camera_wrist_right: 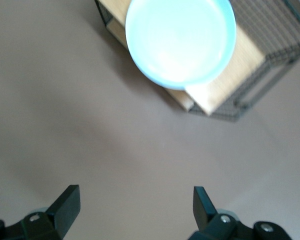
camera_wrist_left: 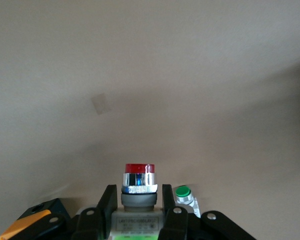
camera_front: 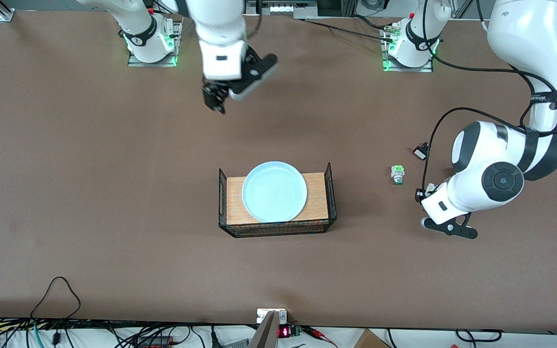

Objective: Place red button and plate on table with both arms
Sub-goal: 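Lower the red button near the green button while the right gripper reaches the plate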

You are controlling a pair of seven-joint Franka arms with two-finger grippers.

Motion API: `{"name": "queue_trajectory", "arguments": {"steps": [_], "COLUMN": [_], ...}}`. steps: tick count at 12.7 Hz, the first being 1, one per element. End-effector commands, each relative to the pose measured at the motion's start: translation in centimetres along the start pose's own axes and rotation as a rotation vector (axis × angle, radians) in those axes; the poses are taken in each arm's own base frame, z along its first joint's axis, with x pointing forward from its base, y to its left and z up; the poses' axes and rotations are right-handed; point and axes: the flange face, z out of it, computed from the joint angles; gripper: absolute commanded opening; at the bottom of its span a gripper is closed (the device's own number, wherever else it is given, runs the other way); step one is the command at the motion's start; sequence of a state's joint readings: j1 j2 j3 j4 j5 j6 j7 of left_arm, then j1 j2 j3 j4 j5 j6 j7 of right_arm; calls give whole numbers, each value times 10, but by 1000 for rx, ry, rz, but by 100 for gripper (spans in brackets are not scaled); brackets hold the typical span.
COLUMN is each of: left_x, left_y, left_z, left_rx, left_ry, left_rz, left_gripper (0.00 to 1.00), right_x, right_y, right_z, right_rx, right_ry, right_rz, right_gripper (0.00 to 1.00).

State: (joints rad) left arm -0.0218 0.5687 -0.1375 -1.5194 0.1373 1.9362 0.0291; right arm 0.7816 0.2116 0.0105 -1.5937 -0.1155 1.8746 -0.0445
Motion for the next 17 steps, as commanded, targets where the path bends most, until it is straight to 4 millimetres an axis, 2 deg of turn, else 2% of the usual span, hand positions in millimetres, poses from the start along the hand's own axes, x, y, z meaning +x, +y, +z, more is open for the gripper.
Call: {"name": "queue_trajectory", "arguments": {"steps": [1, 3, 4, 6, 10, 11, 12, 13, 14, 15, 16, 17], "left_x": [-3, -8, -10, -14, -28, -29, -29, -29, -29, -29, -28, -28], "left_y": [-16, -27, -37, -46, -64, -63, -63, -62, -61, -60, -54, -53], "left_z": [28, 71, 83, 98, 135, 137, 138, 137, 138, 135, 129, 122], "left_rx": [-25, -38, -46, -52, -65, -66, -66, -66, -66, -66, -64, -63], "left_ry": [-27, -95, -110, -98, -36, -37, -37, -37, -39, -41, -42, -54], "left_rz": [15, 0, -13, -26, 6, 10, 10, 11, 13, 14, 20, 14], "left_gripper": [27, 27, 27, 27, 28, 35, 46, 60, 79, 99, 100, 100], "right_x": [37, 55, 64, 77, 82, 83, 84, 83, 83, 83, 84, 84], "right_y": [-22, -35, -39, -50, -49, -49, -49, -48, -48, -47, -47, -49], "right_z": [40, 77, 97, 129, 177, 182, 182, 183, 183, 183, 182, 181], "right_rx": [-56, -102, -122, -122, -161, -163, -164, -166, -168, -169, -173, -174], "right_ry": [58, 106, 140, 195, 193, 198, 204, 201, 201, 202, 203, 204], "right_rz": [-80, -137, -182, -224, -287, -303, -322, -332, -343, -342, -345, -343], "right_gripper": [100, 100, 100, 100, 100, 96, 86, 70, 47, 29, 8, 0]}}
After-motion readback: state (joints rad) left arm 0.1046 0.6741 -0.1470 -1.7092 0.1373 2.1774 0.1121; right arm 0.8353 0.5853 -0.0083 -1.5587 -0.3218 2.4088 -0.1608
